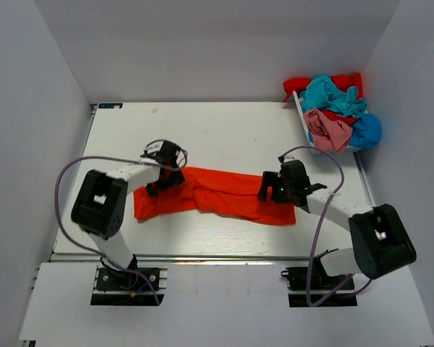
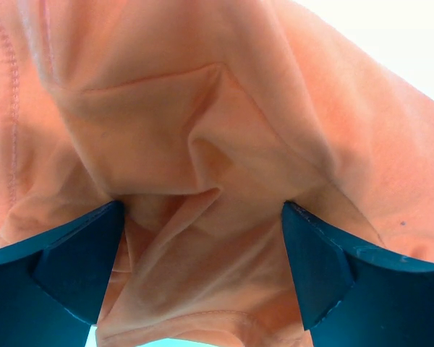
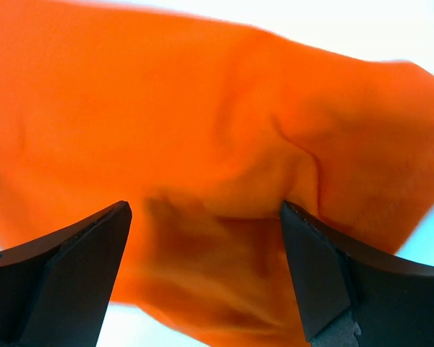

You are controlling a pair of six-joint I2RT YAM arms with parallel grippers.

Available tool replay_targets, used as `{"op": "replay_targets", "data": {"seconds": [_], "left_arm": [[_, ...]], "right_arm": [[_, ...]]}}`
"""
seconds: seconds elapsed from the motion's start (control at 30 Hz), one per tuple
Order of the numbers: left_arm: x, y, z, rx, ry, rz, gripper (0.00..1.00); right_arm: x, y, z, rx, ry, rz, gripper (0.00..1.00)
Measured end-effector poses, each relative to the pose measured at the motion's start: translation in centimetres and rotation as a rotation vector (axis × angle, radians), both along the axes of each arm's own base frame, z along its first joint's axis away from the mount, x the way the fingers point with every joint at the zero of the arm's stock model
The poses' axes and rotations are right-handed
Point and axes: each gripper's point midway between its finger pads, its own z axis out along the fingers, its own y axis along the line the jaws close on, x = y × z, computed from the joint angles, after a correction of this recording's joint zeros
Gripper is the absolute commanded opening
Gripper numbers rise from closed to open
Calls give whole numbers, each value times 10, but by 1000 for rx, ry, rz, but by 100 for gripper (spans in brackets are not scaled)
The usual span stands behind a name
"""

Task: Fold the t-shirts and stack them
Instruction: Rotate the tshirt 90 degrees

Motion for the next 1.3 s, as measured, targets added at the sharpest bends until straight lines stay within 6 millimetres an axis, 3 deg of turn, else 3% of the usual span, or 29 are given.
{"op": "replay_targets", "data": {"seconds": [0.1,0.23,0.37,0.43,0.47,0.57,0.67,1.03,1.17,1.3], "left_arm": [[51,-10,-1,-1,-23,-23,100],[150,-35,1,-13,-93,-112,100],[276,-80,13,-73,-287,-297,100],[317,-109,18,-129,-389,-443,100],[328,-123,18,-153,-431,-526,100],[321,-148,19,-205,-480,-737,100],[307,-156,21,-213,-490,-844,100],[321,-143,40,-53,-530,-862,100],[326,-141,55,-35,-553,-861,100],[326,-137,84,-25,-588,-832,100]], "right_arm": [[-22,9,2,55,7,61,90],[-40,31,1,143,11,163,90],[-62,65,4,221,20,333,90],[-81,83,6,244,36,448,90],[-93,90,7,257,48,506,90],[-123,107,9,280,86,658,88],[-146,116,10,293,127,770,88],[-202,138,20,331,175,1072,90],[-200,152,34,333,134,1108,90],[-178,173,65,330,38,1093,90]]}}
